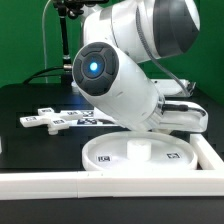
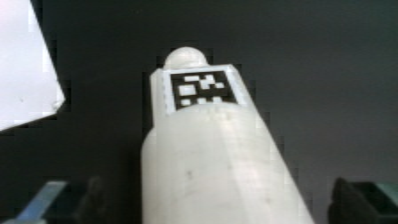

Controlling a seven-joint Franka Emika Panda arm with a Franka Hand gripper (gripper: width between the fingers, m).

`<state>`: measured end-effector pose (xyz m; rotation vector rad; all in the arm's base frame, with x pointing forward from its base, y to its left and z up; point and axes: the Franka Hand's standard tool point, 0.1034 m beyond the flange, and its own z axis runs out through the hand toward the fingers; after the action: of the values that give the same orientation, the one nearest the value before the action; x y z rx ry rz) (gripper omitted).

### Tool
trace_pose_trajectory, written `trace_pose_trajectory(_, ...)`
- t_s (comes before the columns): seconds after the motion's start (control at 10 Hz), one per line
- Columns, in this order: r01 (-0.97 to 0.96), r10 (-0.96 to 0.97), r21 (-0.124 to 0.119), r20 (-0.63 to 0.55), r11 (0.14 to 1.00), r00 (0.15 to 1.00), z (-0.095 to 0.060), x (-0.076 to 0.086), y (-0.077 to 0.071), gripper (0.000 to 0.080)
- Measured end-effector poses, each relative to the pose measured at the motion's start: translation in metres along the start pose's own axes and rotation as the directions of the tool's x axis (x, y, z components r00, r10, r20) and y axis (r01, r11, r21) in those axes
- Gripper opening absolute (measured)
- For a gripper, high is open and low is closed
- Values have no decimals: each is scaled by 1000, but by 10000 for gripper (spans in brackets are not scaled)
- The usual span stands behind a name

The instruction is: Assemble round table

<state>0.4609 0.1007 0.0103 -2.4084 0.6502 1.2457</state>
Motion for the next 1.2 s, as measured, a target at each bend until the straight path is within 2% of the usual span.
trace_pose_trajectory(0.1, 0, 0, 0, 0, 1000, 1000, 0, 0, 0, 555)
trace_pose_trajectory(0.2, -1, 1, 0, 0, 1000, 1000, 0, 0, 0, 405)
trace_pose_trajectory(0.6, 9, -9, 2, 1, 1000, 1000, -1, 0, 1, 407)
trace_pose_trajectory(0.8, 23, -23, 6, 6, 1000, 1000, -18, -13, 3, 407)
trace_pose_trajectory(1.0, 32, -32, 11, 28, 999, 999, -49, -38, 9, 407)
trace_pose_trajectory(1.1, 32, -33, 14, 45, 999, 998, -65, -45, 9, 409)
trace_pose_trajectory(1.2, 36, -36, 17, 35, 999, 999, -72, -45, 6, 409)
